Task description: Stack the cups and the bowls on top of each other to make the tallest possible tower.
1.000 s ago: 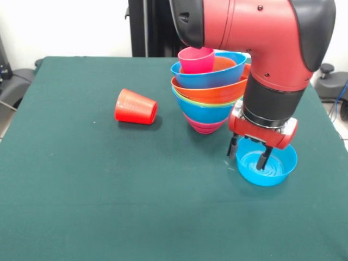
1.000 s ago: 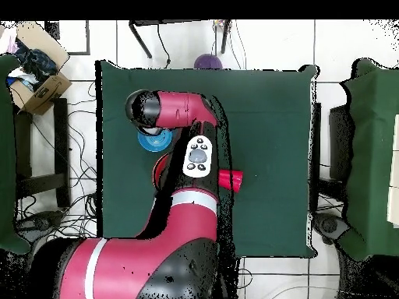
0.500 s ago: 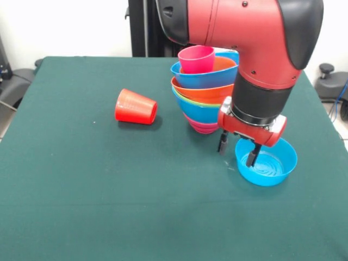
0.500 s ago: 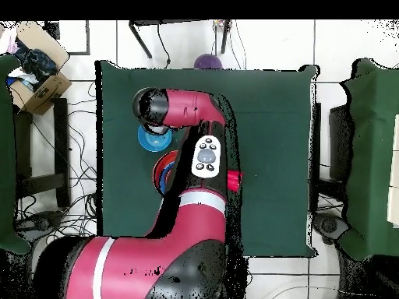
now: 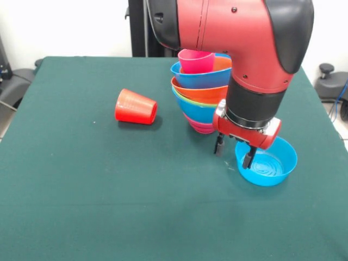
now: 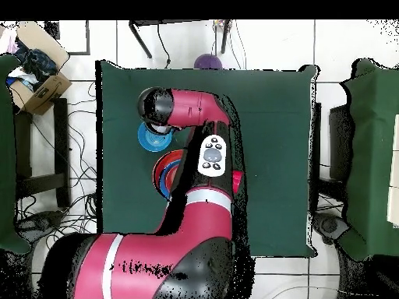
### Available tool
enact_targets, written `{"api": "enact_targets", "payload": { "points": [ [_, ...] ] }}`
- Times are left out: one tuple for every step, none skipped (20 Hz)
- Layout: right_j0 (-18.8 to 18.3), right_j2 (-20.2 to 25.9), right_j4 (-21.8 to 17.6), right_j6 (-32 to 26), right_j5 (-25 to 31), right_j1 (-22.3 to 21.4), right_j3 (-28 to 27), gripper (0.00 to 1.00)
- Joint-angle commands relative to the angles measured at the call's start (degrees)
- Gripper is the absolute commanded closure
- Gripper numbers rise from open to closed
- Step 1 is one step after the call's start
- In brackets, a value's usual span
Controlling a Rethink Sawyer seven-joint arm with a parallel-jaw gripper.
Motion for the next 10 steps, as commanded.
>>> {"api": "enact_targets", "payload": {
  "points": [
    [-1.68, 7.92, -4.33, -10.48, 3.20, 2.23, 0.10, 0.00],
    [-1.98, 8.40, -4.38, -11.03, 3.15, 2.35, 0.16, 0.00],
    [-2.14, 8.68, -4.43, -11.34, 3.27, 2.42, 0.13, 0.00],
    [-2.42, 9.27, -4.35, -11.86, 3.44, 2.48, 0.24, 0.00],
    [-2.70, 9.86, -4.27, -12.38, 3.61, 2.53, 0.34, 0.00],
    [-3.08, 10.72, -4.06, -13.05, 3.83, 2.50, 0.65, 0.00],
    [-3.38, 11.35, -3.92, -13.49, 4.17, 2.47, 0.83, 0.00],
    [-3.99, 12.57, -3.53, -14.49, 4.87, 2.39, 1.28, 0.00],
    [-4.29, 13.18, -3.52, -14.93, 5.08, 2.32, 1.50, 0.00],
    [-4.90, 14.26, -3.30, -15.72, 6.04, 2.28, 1.79, 0.00]
  ]
}}
